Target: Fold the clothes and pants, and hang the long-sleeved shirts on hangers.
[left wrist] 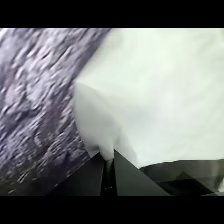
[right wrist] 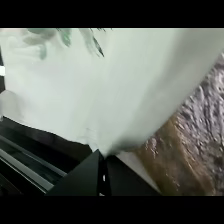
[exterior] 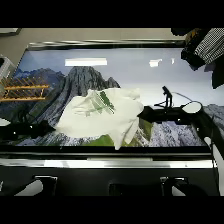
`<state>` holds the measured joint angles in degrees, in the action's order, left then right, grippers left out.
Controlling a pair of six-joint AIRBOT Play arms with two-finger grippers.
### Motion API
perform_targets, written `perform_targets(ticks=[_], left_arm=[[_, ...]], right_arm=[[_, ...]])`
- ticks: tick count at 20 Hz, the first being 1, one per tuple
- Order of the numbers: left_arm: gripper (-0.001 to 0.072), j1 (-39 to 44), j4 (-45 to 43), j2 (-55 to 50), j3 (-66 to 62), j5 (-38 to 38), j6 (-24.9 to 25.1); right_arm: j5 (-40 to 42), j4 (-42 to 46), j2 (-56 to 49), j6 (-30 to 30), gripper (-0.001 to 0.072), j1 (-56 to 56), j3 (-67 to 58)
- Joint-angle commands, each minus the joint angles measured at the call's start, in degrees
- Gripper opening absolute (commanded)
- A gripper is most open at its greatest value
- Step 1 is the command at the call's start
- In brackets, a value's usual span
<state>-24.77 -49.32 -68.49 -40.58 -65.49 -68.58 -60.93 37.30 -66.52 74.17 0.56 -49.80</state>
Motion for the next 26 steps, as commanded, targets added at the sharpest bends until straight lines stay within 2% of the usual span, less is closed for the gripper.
perform_targets(ticks=[1, 4, 9, 11, 13, 15, 20, 24, 26], left_arm=[[0.0012, 0.2, 3.2, 5.6, -10.7, -3.2, -2.2], [0.0013, 0.2, -1.5, 15.1, -28.0, -4.2, -8.5], [0.0012, 0.2, -17.2, 28.9, -50.6, -4.1, -19.9], [0.0013, 0.2, -20.8, 32.9, -53.7, -4.1, -21.8], [0.0013, 0.2, -21.7, 35.9, -53.9, -3.9, -22.2], [0.0013, 0.1, -21.7, 36.7, -53.9, -3.9, -22.1], [0.0012, 0.2, -21.2, 29.7, -49.7, -4.3, -22.1], [0.0012, 4.2, -21.2, 14.6, -41.5, -3.7, -21.4], [0.0012, 8.0, -22.1, 4.1, -38.3, -0.3, -21.4]], right_arm=[[-0.5, 2.4, 5.8, 0.3, 0.0029, -0.1, -11.0], [-3.6, 9.7, 11.8, 6.7, 0.0029, -0.1, -26.5], [-5.7, 21.0, 26.4, 15.8, 0.0029, -0.1, -44.3], [-4.9, 23.9, 31.1, 18.7, 0.0029, -0.1, -47.1], [-3.1, 26.3, 33.9, 23.8, 0.0029, -0.1, -48.0], [-2.3, 27.4, 34.4, 26.0, 0.0029, -0.1, -48.0], [-3.0, 34.4, 24.7, 27.5, 0.0030, 0.0, -47.9], [-8.1, 33.7, 5.6, 26.9, 0.0029, 0.1, -47.8], [-8.8, 30.5, -6.3, 24.9, 0.0029, 0.1, -47.7]])
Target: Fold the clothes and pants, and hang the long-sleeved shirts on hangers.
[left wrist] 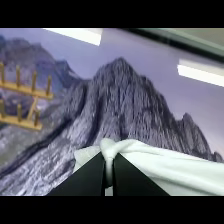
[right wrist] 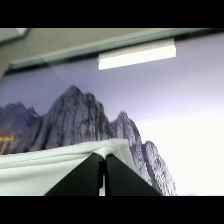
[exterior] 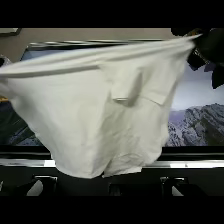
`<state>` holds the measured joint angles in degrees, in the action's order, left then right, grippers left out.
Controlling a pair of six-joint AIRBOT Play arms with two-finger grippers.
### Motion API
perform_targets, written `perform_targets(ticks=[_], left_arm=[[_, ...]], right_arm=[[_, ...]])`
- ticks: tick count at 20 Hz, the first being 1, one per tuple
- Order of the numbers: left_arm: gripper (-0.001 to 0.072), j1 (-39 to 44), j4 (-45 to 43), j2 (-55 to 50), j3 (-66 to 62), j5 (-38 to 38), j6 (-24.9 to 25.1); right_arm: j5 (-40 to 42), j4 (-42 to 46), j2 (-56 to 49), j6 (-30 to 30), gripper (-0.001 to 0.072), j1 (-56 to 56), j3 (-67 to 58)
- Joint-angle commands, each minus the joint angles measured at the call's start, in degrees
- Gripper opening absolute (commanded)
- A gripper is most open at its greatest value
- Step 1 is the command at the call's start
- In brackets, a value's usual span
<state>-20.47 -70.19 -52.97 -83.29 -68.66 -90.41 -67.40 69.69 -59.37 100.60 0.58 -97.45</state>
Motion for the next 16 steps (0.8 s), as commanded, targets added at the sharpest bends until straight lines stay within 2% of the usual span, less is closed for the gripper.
perform_targets(ticks=[1, 6, 11, 12, 13, 14, 15, 16], left_arm=[[0.0012, 5.6, -1.9, -17.3, 4.9, 5.6, 0.4], [0.0013, 13.7, -2.5, -41.8, 0.2, 15.9, 0.4], [0.0014, 18.6, -1.9, -52.9, -8.0, 16.5, 0.4], [0.0018, 19.2, -1.9, -53.1, -9.1, 16.0, 0.4], [0.0082, 19.5, -1.9, -53.0, -10.1, 15.3, 0.4], [0.0260, 19.4, -1.9, -52.7, -11.8, 13.3, 0.4], [0.0419, 18.9, -1.9, -52.3, -13.8, 10.4, 0.4], [0.0466, 18.1, -1.9, -51.7, -16.2, 6.0, 0.4]], right_arm=[[-1.4, -3.5, -19.5, -4.3, 0.0030, 0.0, -0.1], [8.9, -5.3, -41.4, -7.3, 0.0030, 0.0, -0.1], [11.2, -8.7, -49.2, -7.2, 0.0034, 0.0, -0.1], [11.0, -8.6, -49.2, -7.2, 0.0102, 0.0, -0.1], [10.0, -8.8, -48.9, -7.2, 0.0217, -0.3, -0.2], [7.9, -9.2, -48.1, -7.5, 0.0328, -1.0, -0.3], [4.6, -9.6, -46.6, -9.4, 0.0400, -2.2, -0.3], [1.0, -10.7, -45.0, -12.0, 0.0416, -3.7, -0.3]])
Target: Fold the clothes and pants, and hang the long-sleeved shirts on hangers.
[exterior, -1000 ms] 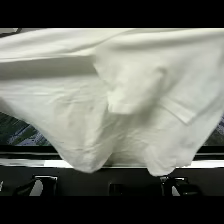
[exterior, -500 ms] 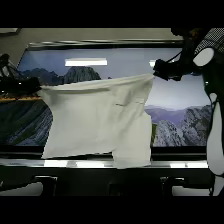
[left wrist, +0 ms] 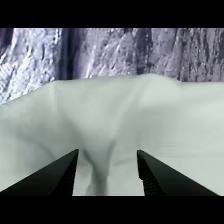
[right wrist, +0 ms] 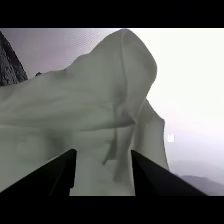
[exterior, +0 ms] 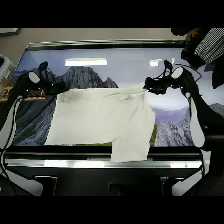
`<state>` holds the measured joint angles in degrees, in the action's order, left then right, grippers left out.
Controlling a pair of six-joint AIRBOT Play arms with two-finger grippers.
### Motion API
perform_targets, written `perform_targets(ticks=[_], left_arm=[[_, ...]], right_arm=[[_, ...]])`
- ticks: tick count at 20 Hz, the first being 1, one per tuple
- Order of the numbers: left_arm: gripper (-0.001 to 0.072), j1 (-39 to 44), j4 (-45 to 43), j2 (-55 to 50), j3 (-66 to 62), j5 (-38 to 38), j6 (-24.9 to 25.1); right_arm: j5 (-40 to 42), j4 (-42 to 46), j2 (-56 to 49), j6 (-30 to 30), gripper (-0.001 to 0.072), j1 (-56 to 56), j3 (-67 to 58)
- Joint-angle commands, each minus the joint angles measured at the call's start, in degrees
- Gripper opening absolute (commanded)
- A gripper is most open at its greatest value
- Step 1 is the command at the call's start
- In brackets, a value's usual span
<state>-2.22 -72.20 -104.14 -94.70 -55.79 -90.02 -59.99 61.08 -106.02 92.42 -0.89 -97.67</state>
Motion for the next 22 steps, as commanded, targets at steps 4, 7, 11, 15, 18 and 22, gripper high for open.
perform_targets(ticks=[4, 7, 11, 15, 18, 22], left_arm=[[0.0466, -4.9, -1.6, 5.4, -7.7, -23.5, 0.0], [0.0466, -9.2, -2.8, 13.6, 0.2, -24.4, -3.2], [0.0466, -12.5, -2.8, 27.0, 22.6, -22.0, -3.9], [0.0466, -15.3, -2.8, 39.4, 38.3, -20.2, -4.1], [0.0466, -17.3, -2.8, 45.1, 42.7, -20.4, -3.0], [0.0467, -20.2, -1.4, 45.9, 42.9, -20.5, -2.7]], right_arm=[[-22.0, -6.5, 10.0, -12.3, 0.0413, -12.5, 1.2], [-22.7, -6.7, 19.7, -14.9, 0.0411, -18.3, 13.6], [-18.4, -6.5, 33.5, -18.4, 0.0413, -19.6, 40.5], [-12.4, -8.7, 39.9, -22.3, 0.0413, -19.6, 59.2], [-9.9, -13.5, 39.9, -26.2, 0.0413, -19.6, 65.6], [-5.6, -16.0, 39.8, -28.0, 0.0412, -19.5, 69.3]])
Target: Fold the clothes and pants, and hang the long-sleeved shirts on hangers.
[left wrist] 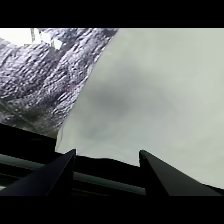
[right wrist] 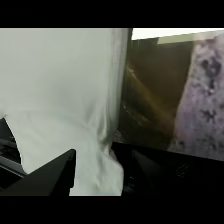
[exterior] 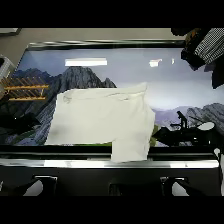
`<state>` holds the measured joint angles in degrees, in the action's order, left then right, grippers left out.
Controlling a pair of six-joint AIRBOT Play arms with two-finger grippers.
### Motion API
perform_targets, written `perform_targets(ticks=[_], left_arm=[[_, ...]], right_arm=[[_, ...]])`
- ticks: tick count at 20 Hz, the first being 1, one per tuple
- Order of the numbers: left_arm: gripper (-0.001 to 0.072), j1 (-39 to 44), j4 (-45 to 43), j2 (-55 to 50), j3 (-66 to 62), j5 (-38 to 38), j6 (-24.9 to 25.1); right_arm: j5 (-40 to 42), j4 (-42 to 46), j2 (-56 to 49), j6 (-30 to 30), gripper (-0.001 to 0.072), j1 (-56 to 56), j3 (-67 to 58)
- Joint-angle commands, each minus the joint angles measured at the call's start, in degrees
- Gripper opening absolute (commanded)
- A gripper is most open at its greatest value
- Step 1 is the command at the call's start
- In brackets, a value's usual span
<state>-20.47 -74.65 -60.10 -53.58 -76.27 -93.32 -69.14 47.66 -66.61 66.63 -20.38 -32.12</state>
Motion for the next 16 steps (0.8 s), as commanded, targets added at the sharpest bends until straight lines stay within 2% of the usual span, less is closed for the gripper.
perform_targets(ticks=[1, 2, 7, 10, 11, 14, 15, 16], left_arm=[[0.0485, -2.4, 2.3, 1.8, 1.8, 0.0, 2.2], [0.0545, -2.5, 3.0, 1.8, 1.8, 0.1, 3.5], [0.0548, -2.6, 3.1, 1.9, 1.8, 0.2, 4.2], [0.0548, -2.8, 3.1, 1.9, 1.8, 0.2, 4.6], [0.0548, -3.1, 3.1, 1.9, 1.8, -0.1, 4.6], [0.0549, -4.9, 3.1, 2.3, 2.1, -0.5, 5.4], [0.0548, -5.7, 3.8, 2.4, 3.1, -0.1, 6.8], [0.0549, -6.6, 4.8, 2.5, 4.8, 0.3, 8.3]], right_arm=[[3.9, -3.3, 0.0, -2.6, 0.0412, 0.0, 3.8], [4.0, -4.7, -0.5, -3.3, 0.0412, 0.0, 3.8], [3.7, -6.5, -4.1, -3.9, 0.0412, 0.4, 3.8], [7.2, -6.4, -5.9, -3.4, 0.0410, 8.4, 3.8], [9.6, -6.0, -6.1, -2.1, 0.0367, 11.1, 3.8], [12.3, -5.8, -6.1, -0.9, 0.0092, 12.8, 3.8], [12.1, -5.5, -6.1, -0.9, 0.0032, 12.8, 3.8], [11.6, -5.5, -6.1, -0.9, 0.0031, 12.8, 3.8]])
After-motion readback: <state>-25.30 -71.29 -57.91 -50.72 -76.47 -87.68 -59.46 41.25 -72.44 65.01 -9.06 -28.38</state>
